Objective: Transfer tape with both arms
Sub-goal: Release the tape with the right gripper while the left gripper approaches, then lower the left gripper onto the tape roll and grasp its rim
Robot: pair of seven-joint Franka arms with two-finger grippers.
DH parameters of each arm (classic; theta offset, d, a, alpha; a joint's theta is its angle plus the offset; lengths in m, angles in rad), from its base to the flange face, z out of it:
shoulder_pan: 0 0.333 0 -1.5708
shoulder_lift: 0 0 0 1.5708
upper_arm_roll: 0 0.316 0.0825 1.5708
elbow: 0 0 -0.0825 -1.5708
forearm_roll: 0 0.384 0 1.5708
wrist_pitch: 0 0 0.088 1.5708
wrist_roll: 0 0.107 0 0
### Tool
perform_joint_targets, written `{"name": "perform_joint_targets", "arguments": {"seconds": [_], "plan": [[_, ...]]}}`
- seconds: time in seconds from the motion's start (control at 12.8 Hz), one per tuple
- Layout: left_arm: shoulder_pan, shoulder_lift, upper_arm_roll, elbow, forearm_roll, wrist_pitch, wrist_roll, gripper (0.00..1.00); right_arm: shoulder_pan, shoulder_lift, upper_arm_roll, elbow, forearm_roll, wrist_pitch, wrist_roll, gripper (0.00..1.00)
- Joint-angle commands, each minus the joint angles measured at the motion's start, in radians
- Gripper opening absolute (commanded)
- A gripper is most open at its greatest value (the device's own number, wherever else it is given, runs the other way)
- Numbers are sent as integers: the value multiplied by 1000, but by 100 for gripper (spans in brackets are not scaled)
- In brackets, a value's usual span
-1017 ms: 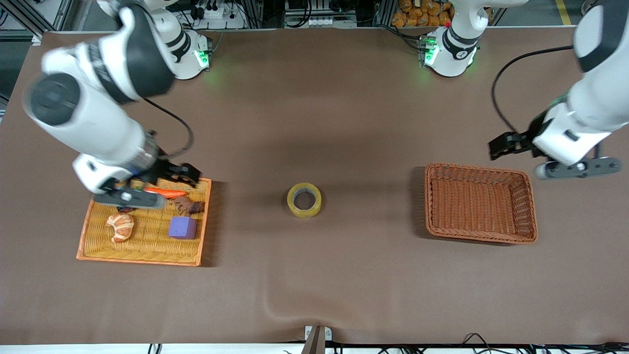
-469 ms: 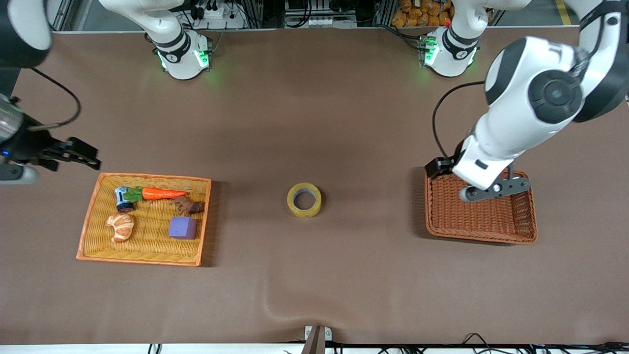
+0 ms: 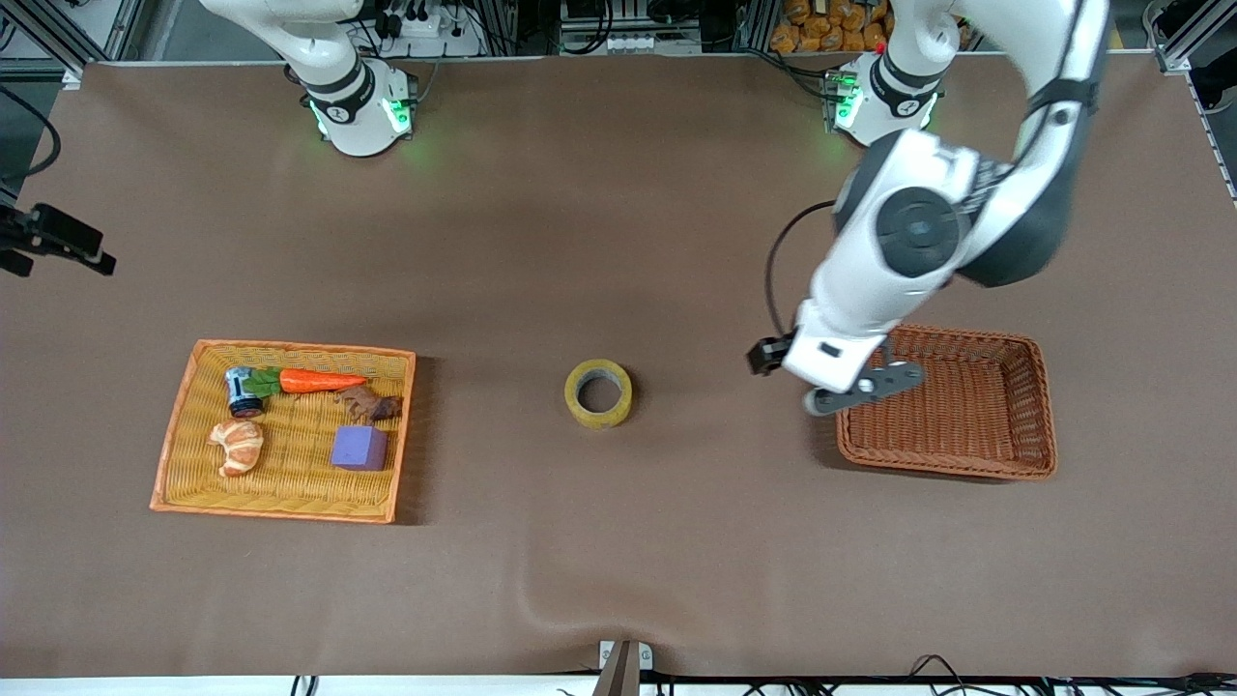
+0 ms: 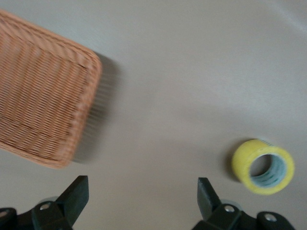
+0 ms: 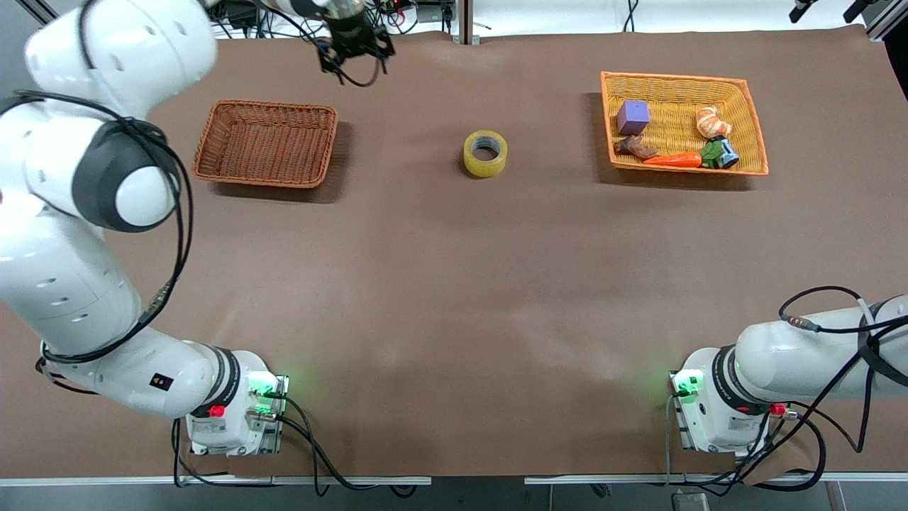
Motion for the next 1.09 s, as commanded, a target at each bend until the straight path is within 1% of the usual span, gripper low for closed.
{"name": "perform_joint_targets", "arguments": {"seconds": [0.0, 0.16, 0.23, 0.31, 0.39, 0.47, 0.55, 0.63, 0.7, 0.86, 1.02], "plan": [[-63, 80, 8, 18, -12, 102, -98, 100, -37, -18, 28, -38, -18, 3, -36, 100], [-130, 161, 14, 24, 5, 171, -126, 100, -31, -15, 27, -34, -24, 1, -32, 100], [-144, 207, 17, 41, 5, 222, -138, 100, -32, -6, 27, -34, -26, 1, -32, 100], [-151, 267, 11, 85, 2, 275, -141, 100, -32, -2, 27, -34, -32, 3, -32, 100], [-182, 327, 18, 126, 5, 317, -146, 100, -31, -2, 27, -34, -38, 3, -32, 100], [-201, 381, 28, 145, 6, 379, -149, 100, -28, -1, 28, -31, -38, 1, -30, 100], [-207, 412, 28, 147, 5, 444, -149, 100, -20, -1, 28, -32, -38, -2, -32, 100], [-247, 433, 29, 147, 6, 489, -152, 100, -22, 1, 28, -32, -38, -2, -32, 100], [-273, 456, 32, 147, 5, 509, -163, 100, -22, 1, 28, -32, -38, 0, -30, 100], [-278, 490, 31, 153, 2, 584, -186, 100, -22, 1, 28, -34, -38, -2, -30, 100], [-289, 502, 31, 148, 3, 586, -190, 100, -22, 1, 28, -31, -38, -2, -30, 100]]}}
